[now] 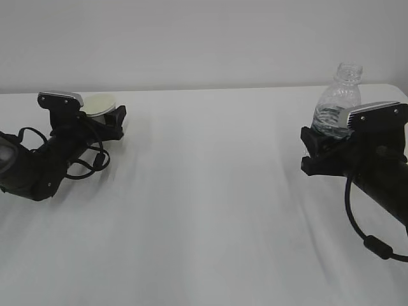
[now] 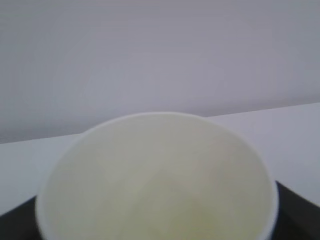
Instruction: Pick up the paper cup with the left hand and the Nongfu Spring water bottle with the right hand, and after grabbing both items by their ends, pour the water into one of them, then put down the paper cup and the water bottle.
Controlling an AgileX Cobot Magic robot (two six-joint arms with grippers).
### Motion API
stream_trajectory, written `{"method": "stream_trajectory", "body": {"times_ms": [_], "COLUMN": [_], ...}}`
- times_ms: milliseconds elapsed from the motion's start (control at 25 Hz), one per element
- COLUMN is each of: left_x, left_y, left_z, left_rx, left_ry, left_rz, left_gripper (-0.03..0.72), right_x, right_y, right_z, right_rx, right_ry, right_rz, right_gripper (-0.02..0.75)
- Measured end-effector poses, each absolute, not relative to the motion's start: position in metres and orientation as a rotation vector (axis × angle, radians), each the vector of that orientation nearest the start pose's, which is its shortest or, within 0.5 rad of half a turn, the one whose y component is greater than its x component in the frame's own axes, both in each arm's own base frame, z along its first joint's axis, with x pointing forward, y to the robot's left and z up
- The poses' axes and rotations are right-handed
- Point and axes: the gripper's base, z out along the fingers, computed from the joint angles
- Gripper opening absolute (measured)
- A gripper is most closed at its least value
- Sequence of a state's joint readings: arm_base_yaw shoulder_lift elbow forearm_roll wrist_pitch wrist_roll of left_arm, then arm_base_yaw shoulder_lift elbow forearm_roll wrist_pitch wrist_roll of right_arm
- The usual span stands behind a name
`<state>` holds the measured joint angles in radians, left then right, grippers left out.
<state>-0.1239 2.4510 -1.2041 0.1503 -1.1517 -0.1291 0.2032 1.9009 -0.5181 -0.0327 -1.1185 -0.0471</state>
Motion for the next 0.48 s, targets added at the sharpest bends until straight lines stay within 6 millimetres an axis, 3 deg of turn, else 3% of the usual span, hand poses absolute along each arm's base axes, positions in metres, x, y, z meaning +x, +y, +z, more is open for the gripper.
{"method": "stream_trajectory", "body": {"times_ms": [480], "left_x": [0.4477], "left_y": [-0.0684], "left_z": [0.0502], "left_rx": [0.154], "left_ry": [1.589], "left_rz": [-0.258], "left_gripper": [0.581], "right_x": [0.3000], "right_y": [0.0645], "right_z": [0.1262], "right_rx": [-0.252], "right_ry": [1.732], "right_rz": [0.129], "right_gripper": [0.426]}}
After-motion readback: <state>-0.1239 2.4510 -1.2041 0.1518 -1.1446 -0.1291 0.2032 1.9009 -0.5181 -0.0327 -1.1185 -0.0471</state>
